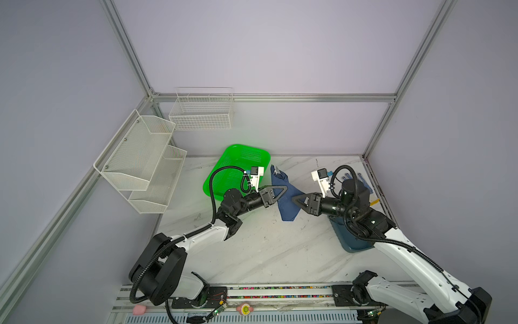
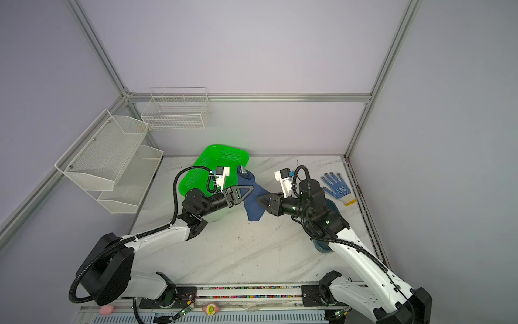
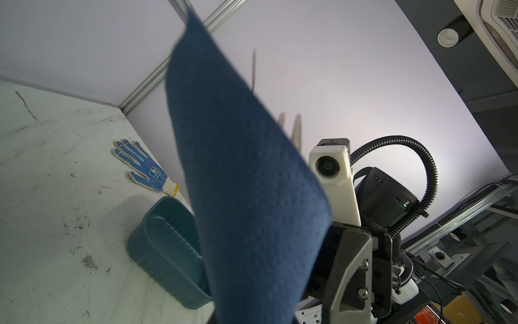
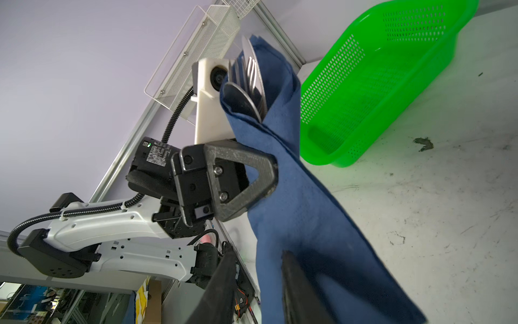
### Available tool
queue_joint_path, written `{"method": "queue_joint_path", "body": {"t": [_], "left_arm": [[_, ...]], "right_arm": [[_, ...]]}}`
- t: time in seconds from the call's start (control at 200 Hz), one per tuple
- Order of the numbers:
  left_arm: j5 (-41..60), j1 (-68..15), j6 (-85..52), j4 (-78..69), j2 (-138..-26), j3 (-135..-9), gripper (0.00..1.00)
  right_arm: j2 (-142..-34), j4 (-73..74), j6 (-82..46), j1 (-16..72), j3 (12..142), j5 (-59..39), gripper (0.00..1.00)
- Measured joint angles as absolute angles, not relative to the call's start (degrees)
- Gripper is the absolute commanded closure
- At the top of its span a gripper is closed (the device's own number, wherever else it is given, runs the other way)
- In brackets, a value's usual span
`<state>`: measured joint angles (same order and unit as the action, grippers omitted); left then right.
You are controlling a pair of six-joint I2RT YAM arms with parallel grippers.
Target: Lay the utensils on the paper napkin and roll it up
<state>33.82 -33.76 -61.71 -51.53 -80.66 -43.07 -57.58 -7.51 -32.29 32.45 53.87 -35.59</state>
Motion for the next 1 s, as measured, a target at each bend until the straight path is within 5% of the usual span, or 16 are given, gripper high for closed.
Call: {"method": "queue_joint_path", "body": {"t": [1.0], "left_arm": [[34.17,-33.76,-61.93,-51.37,-80.6,-43.07,0.89]], "right_arm": [[-61.17,-3.77,-31.64,32.49,51.07,-39.44,0.59]]}}
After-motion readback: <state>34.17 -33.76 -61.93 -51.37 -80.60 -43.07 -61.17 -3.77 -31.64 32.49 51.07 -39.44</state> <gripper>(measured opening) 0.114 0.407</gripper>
